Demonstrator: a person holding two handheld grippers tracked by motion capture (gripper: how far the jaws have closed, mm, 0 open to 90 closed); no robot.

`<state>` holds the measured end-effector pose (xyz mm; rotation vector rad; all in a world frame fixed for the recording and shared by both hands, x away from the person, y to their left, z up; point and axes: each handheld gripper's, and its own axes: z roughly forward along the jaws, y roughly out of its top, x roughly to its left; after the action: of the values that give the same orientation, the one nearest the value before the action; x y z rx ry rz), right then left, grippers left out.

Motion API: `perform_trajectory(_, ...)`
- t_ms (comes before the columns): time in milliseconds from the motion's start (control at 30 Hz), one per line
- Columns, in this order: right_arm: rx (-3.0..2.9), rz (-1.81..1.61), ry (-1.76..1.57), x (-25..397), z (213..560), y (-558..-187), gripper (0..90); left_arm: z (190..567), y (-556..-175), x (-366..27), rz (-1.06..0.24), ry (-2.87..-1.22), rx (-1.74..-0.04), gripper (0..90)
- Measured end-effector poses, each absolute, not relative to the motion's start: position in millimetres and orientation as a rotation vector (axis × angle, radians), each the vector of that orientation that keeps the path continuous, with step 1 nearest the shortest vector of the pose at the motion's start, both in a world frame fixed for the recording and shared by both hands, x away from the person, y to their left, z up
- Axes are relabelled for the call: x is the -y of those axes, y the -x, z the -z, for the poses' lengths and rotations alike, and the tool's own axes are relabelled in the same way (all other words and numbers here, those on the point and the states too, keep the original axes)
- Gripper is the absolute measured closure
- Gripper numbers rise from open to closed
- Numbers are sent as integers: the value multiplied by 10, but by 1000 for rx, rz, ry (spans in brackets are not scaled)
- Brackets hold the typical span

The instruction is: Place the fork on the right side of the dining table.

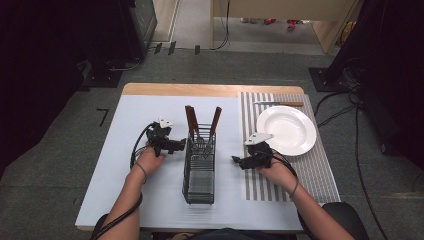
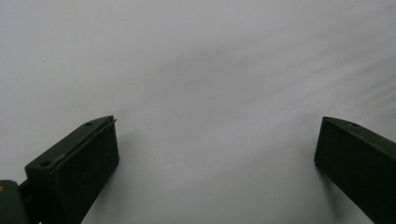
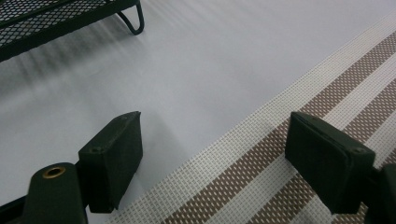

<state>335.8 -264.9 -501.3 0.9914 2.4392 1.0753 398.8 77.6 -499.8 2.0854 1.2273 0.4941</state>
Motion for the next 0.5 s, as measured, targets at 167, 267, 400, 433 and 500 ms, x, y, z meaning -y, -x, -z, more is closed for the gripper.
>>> perform_trajectory(167,-2439,-1077,-987,2649,5014,-3360,188,4998,-3988,-777,-494,-2085,-1227,0)
perform_trajectory(267,-2436,-1072,-983,2645,5015,-3358,186,4998,-3988,-777,-494,-2085,-1227,0)
perform_trajectory(400,-2436,-1073,-984,2646,5015,-3359,186,4998,-3988,-777,-494,-2085,-1227,0)
perform_trajectory(433,-2437,-1073,-987,2645,5014,-3359,186,4998,-3988,-777,-494,-2085,-1227,0)
perform_trajectory(500,-2437,-1073,-991,2643,5012,-3364,186,4998,-3988,-777,-494,-2085,-1227,0)
